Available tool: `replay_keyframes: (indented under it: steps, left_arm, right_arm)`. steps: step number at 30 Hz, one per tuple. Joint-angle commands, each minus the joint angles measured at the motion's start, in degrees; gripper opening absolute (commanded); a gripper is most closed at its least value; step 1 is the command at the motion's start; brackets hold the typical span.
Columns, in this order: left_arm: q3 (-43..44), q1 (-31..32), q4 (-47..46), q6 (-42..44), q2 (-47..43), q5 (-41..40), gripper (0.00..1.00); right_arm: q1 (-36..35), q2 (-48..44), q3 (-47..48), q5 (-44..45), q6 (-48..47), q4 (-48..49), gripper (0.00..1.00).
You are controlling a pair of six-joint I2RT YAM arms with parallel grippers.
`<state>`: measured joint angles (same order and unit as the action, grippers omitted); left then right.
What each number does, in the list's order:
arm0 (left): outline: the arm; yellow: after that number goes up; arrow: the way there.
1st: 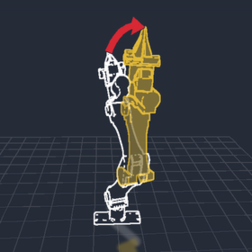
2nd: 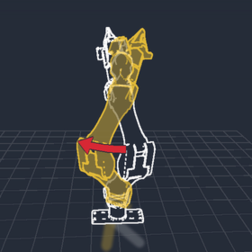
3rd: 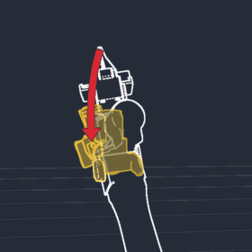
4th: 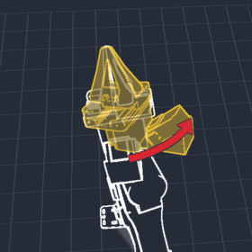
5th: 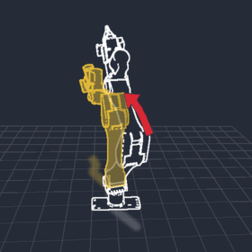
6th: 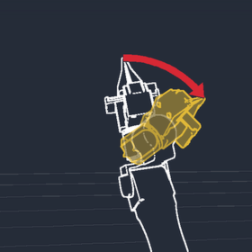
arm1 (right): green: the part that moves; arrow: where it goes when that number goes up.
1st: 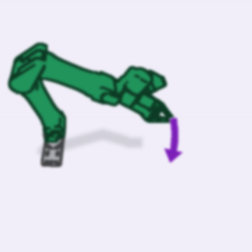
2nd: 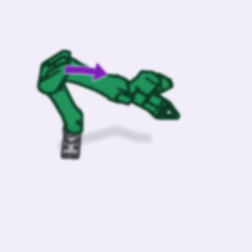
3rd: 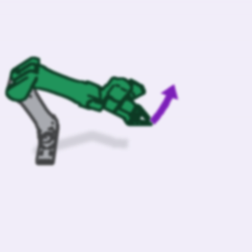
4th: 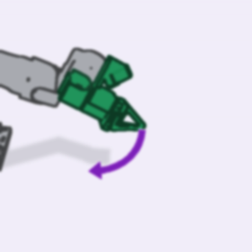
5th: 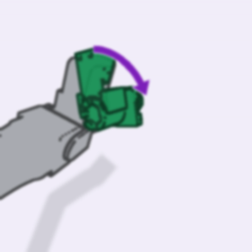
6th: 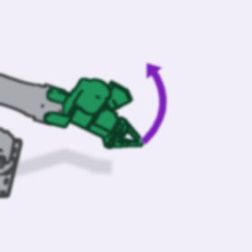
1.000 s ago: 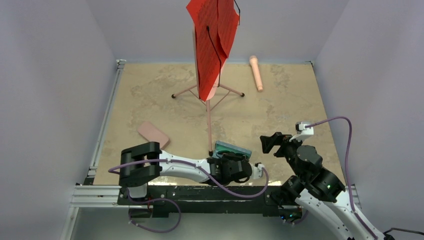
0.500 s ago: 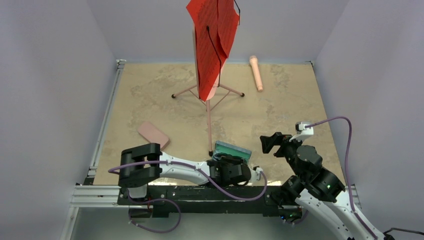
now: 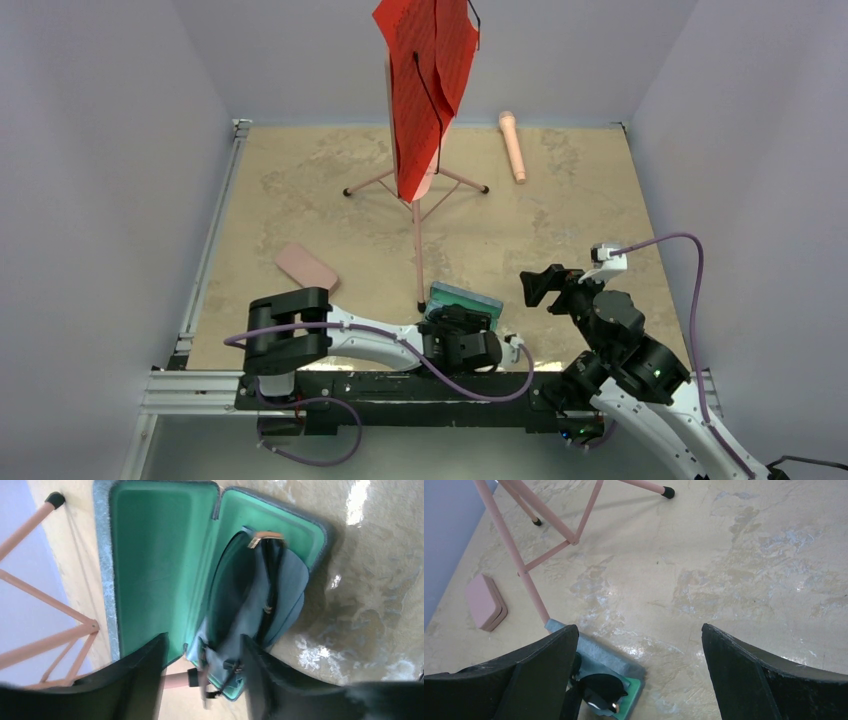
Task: Organize the sunglasses
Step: Place the sunglasses in the sunglasses case, then close the case with sunglasses at the center of the board.
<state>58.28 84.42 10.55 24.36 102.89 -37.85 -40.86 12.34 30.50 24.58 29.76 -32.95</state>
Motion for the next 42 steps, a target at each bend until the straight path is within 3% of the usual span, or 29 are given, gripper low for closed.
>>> replay_keyframes:
  steps: [1,3,15,19,25,30,35,37,42]
  left_arm:
    - [1.6,0.3,1.0,-3.4,0.5,0.2,0.93]
    - [1.6,0.3,1.6,-4.2,0.3,0.3,1.0]
    - [2.5,0.4,4.9,-13.2,-7.2,3.4,1.0]
    - [0.0,0.3,1.6,-13.0,-10.8,5.1,1.0]
    - [-2.5,0.3,4.0,-18.4,-14.7,6.5,1.0]
    - [-7.4,0.3,7.1,-30.9,-25.5,9.0,1.0]
    - [-17.1,-1.3,8.9,-58.4,-40.3,10.2,1.0]
    - [-23.5,-2.6,5.4,-66.8,-46.5,14.5,1.0]
    - [-36.7,-4.8,-7.4,-78.2,-56.8,21.9,1.0]
  right_arm:
    - [-0.4,-0.2,0.1,1.6,-0.5,1.3,0.99]
    - [-0.4,-0.1,0.0,1.8,-0.4,1.4,0.99]
    - [-0.4,0.1,0.3,1.2,-0.8,1.7,0.99]
    - [-0.4,0.5,0.2,0.9,-0.9,2.1,0.99]
    - [-0.3,2.2,0.5,-2.6,-2.7,3.5,0.99]
    - [-0.4,5.8,0.8,-10.5,-5.4,6.9,0.98]
    - [-0.4,15.6,2.0,-23.0,-8.1,12.9,0.91]
    - [-0.4,20.6,3.1,-24.4,-8.5,13.6,0.88]
    - [-0.4,31.0,4.4,-27.1,-8.5,16.9,0.85]
